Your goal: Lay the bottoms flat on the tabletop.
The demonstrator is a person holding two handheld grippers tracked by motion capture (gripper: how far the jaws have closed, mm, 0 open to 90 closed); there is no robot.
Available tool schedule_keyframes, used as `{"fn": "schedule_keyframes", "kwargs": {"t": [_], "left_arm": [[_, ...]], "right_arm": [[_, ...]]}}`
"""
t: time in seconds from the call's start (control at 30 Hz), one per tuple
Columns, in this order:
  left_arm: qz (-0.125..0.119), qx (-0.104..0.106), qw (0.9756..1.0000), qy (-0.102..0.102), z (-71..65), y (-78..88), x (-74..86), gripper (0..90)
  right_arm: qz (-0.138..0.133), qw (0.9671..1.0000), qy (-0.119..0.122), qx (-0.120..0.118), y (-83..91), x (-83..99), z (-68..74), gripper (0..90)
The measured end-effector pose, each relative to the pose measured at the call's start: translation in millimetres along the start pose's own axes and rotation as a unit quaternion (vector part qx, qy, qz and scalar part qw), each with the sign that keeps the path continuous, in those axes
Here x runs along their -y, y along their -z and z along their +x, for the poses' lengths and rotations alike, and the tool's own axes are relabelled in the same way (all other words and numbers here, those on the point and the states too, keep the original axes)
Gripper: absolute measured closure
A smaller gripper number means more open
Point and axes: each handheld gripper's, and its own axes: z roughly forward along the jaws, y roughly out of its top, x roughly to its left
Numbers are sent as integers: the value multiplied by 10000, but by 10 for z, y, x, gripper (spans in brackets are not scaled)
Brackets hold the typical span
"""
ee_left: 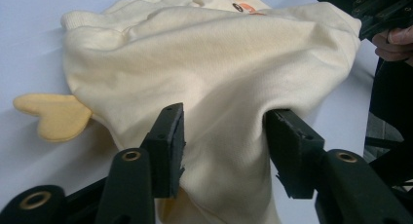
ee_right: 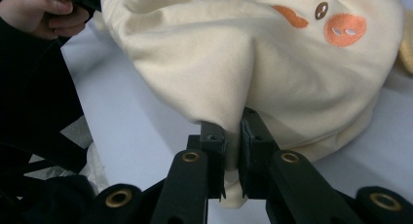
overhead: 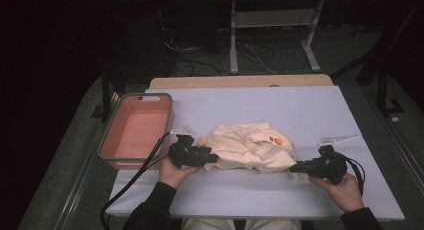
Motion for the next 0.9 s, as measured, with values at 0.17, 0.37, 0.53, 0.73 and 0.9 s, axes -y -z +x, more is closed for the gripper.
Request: {"fn": "schedule_keyframes", "kwargs": {"t": [0.17, 0.37, 0.53, 0.73, 0.9], "left_arm": [[-54, 19, 10000, -54, -11, 34, -13, 440], [-252, 164, 9995, -102, -42, 114, -56, 381], [-331, 54, 9991, -258, -91, 143, -112, 298], [-338, -81, 9988, -336, -127, 168, -206, 239], [-432, -145, 9984, -348, -140, 194, -318, 235]], "right_arm": [[121, 9999, 13, -2, -4, 32, 18, 808], [338, 9994, -13, 9, -24, 70, 28, 806], [491, 9988, -26, 23, -36, 103, 57, 804], [529, 9986, -79, 47, -24, 132, 64, 794], [551, 9984, -107, 47, -18, 153, 74, 788]]}}
